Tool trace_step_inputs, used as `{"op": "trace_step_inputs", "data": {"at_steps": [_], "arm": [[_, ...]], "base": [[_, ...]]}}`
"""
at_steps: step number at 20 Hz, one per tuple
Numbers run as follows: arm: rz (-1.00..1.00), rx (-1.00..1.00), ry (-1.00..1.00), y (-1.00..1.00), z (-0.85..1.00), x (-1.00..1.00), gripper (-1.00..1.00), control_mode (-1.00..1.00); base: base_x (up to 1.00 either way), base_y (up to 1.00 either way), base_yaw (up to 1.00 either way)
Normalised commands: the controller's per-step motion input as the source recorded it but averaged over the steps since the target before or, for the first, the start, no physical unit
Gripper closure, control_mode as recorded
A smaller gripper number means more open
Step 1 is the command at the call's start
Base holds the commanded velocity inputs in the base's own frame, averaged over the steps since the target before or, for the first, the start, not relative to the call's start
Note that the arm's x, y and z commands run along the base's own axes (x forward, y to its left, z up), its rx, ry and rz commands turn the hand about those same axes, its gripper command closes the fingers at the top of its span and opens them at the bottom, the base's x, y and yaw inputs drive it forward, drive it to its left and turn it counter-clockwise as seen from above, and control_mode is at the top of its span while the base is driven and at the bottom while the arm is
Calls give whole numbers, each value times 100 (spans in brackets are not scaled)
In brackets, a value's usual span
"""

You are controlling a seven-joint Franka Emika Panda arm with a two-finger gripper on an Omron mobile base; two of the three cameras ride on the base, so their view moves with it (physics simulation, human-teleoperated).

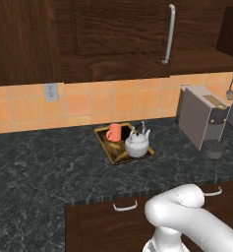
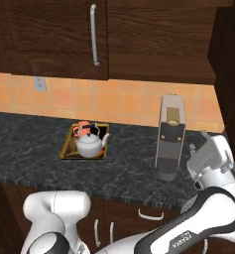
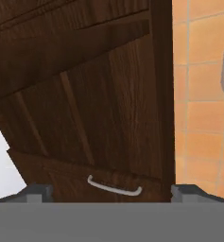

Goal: Pick the kettle from the counter and place it on the tray. Then pick the mug from the cabinet and place it on the tray. Then close the cabinet doors.

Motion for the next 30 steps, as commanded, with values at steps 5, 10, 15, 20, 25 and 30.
{"op": "trace_step_inputs", "data": {"at_steps": [5, 10, 15, 20, 25, 30], "arm": [[4, 7, 0, 1, -50, 14, -100, -100], [2, 15, 14, -10, 23, 7, -100, -100], [0, 13, 20, -18, 18, 0, -100, -100], [7, 20, 5, -34, -5, 0, -100, -100], [12, 18, 9, -24, -4, 9, -100, -100], [14, 17, 18, -27, 15, 29, -100, -100]], "base": [[0, 0, 0], [0, 0, 0], [0, 0, 0], [0, 0, 0], [0, 0, 0], [0, 0, 0]]}}
